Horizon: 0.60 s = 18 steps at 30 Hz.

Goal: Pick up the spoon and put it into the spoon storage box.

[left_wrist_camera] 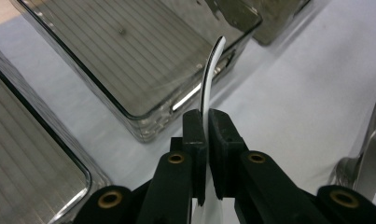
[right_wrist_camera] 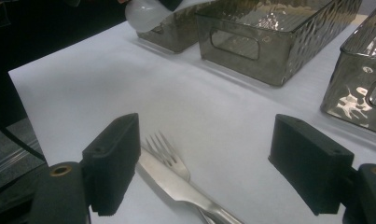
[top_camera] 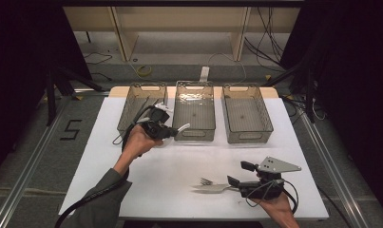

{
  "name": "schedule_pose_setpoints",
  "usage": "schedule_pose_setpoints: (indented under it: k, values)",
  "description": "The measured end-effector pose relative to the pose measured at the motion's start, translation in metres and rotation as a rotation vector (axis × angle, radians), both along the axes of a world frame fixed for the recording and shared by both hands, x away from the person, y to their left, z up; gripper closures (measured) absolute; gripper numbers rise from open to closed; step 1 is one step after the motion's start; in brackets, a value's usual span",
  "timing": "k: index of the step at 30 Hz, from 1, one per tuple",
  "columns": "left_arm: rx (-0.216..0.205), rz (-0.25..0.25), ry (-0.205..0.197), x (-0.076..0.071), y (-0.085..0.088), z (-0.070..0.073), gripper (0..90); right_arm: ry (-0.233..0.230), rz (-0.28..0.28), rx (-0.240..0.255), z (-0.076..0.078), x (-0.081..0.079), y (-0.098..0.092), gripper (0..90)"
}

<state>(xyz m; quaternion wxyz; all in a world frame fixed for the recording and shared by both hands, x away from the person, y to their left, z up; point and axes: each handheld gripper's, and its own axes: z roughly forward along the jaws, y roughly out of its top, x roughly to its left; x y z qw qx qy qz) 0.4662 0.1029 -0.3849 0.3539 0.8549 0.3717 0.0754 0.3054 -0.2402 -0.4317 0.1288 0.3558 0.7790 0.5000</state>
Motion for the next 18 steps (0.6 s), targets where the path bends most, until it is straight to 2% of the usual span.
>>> schedule_pose_setpoints:
  k: [18]
  values:
    - [-0.070,0.051,-0.016,0.025,-0.003,0.012,85.3,0.003,0.000,0.002,0.000,0.000,0.000,25.2]
